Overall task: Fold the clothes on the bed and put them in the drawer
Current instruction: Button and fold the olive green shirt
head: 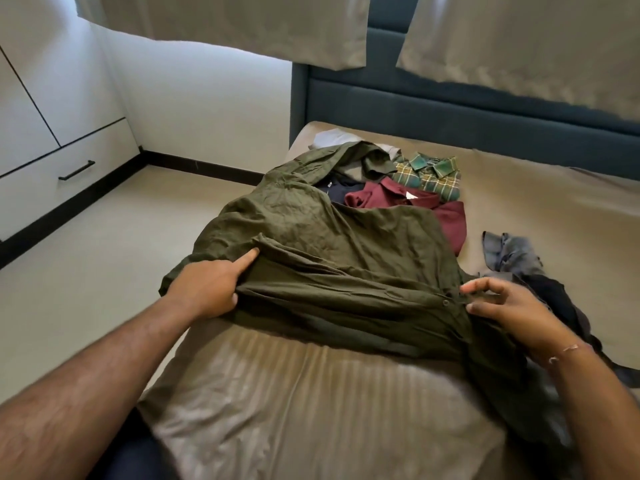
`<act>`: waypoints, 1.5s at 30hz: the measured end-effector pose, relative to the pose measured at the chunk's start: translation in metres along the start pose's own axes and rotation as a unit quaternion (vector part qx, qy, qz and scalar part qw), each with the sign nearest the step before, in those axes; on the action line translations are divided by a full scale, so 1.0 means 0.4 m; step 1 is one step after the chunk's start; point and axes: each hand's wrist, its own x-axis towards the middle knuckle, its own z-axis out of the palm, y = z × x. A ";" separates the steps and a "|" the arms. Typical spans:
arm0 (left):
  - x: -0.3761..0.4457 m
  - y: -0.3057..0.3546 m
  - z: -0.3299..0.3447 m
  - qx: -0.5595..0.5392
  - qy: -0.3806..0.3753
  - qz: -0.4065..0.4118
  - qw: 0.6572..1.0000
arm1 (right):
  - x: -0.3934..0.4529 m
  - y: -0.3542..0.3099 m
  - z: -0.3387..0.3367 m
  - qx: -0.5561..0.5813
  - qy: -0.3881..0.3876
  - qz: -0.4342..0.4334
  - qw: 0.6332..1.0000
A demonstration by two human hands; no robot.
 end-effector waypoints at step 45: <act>-0.353 -0.045 0.013 0.007 0.090 0.147 0.985 | -0.268 0.045 0.070 -0.596 -0.145 -0.168 0.771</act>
